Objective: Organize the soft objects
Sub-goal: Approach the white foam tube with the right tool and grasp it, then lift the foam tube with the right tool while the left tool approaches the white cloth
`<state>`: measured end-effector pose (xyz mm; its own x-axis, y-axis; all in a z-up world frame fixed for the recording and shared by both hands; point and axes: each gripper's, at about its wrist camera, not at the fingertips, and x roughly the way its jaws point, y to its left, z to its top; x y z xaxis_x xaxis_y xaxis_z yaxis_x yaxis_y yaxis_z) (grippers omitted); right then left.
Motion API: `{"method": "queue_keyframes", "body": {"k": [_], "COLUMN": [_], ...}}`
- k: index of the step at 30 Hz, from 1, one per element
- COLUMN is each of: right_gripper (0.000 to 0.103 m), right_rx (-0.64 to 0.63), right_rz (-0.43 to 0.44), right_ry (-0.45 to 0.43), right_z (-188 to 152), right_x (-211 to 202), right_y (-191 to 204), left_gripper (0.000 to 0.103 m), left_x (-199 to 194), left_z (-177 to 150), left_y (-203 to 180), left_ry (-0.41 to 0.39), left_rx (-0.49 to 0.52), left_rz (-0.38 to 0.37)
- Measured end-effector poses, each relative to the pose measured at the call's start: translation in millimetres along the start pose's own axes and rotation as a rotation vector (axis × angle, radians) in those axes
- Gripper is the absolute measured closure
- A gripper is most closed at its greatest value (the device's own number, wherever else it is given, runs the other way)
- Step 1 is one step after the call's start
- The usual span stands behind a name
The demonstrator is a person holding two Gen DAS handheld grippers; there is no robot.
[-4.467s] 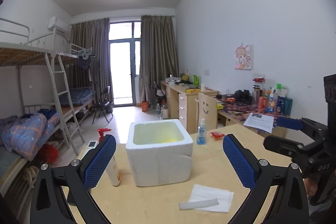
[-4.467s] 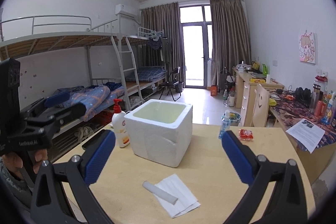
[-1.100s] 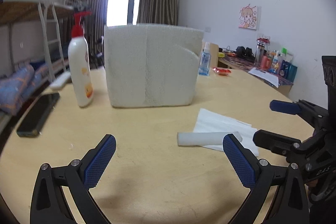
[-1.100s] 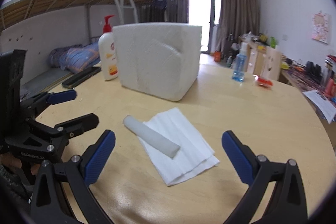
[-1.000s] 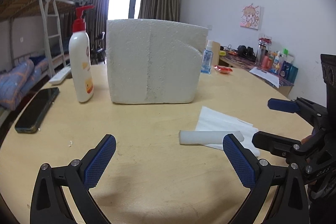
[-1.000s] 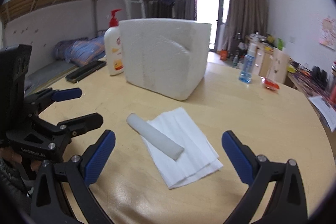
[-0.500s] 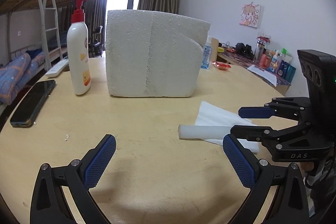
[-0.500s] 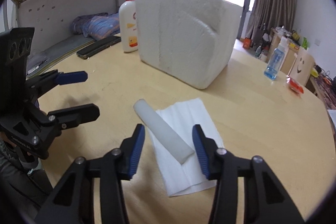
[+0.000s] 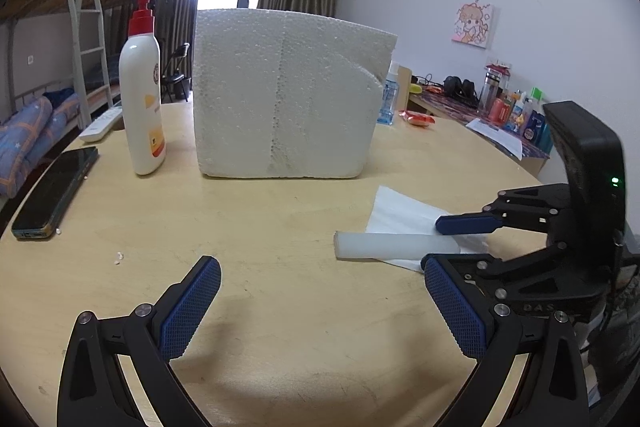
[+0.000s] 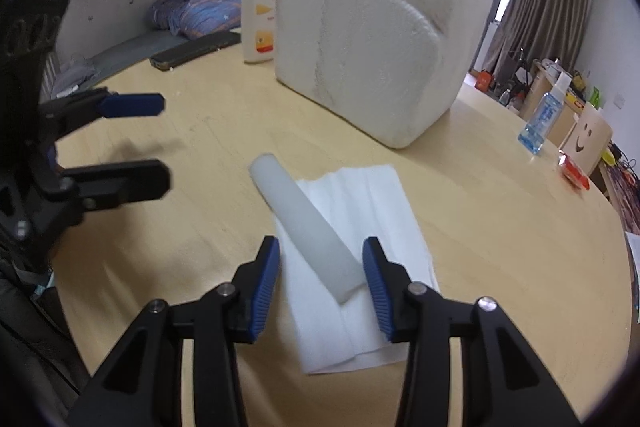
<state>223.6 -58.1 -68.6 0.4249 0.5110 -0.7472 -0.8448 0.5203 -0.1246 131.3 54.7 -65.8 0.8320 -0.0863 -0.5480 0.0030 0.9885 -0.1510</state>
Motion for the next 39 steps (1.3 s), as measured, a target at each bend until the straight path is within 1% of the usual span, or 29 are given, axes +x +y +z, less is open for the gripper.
{"method": "queue_keyframes", "body": {"k": [3, 6, 9, 10, 11, 15, 22, 27, 30, 33, 35, 39], "right_gripper": [0.063, 0.071, 0.08, 0.087, 0.087, 0.088, 0.088, 0.088, 0.087, 0.088, 0.088, 0.087], "right_rx": [0.002, 0.017, 0.026, 0.031, 0.033, 0.048, 0.118, 0.205, 0.255, 0.315, 0.331, 0.358], "right_rz": [0.024, 0.057, 0.067, 0.079, 0.094, 0.091, 0.142, 0.214, 0.228, 0.243, 0.248, 0.262], "right_ry": [0.021, 0.029, 0.029, 0.031, 0.031, 0.011, -0.046, -0.053, -0.071, -0.083, -0.087, -0.106], "right_z": [0.3, 1.8, 0.9, 0.5, 0.1, -0.4, -2.9, -9.0, -14.6, -21.4, -24.8, -30.0], "right_x": [5.2, 7.5, 6.6, 5.8, 4.6, -3.6, -28.6, -35.2, -39.6, -41.4, -42.1, -46.3], "right_y": [-4.5, -8.4, -8.8, -8.8, -8.3, -6.5, -5.1, -5.1, -7.7, -14.5, -15.4, -17.2], "left_gripper": [0.001, 0.001, 0.001, 0.001, 0.001, 0.001, 0.001, 0.001, 0.001, 0.001, 0.001, 0.001], "left_x": [0.4, -0.2, -0.4, -0.3, -0.2, -0.6, -3.6, -7.5, -9.1, -7.2, -3.9, 4.2], "left_z": [-0.1, -0.6, -1.0, -1.1, -1.3, -1.4, -2.5, -6.3, -7.2, -6.2, -4.2, 0.4], "left_y": [-0.2, -0.3, -0.8, -1.0, -1.3, -1.9, -7.5, -15.5, -21.4, -30.2, -37.2, -45.4], "left_ry": [0.002, 0.001, 0.001, 0.002, 0.003, 0.001, -0.017, -0.013, -0.009, 0.01, 0.025, 0.045], "left_rx": [0.0, 0.001, 0.002, 0.003, 0.005, 0.009, 0.027, 0.037, 0.05, 0.076, 0.092, 0.089], "left_rz": [-0.002, -0.002, -0.001, 0.0, 0.001, 0.001, 0.017, -0.01, -0.033, -0.096, -0.137, -0.175]}}
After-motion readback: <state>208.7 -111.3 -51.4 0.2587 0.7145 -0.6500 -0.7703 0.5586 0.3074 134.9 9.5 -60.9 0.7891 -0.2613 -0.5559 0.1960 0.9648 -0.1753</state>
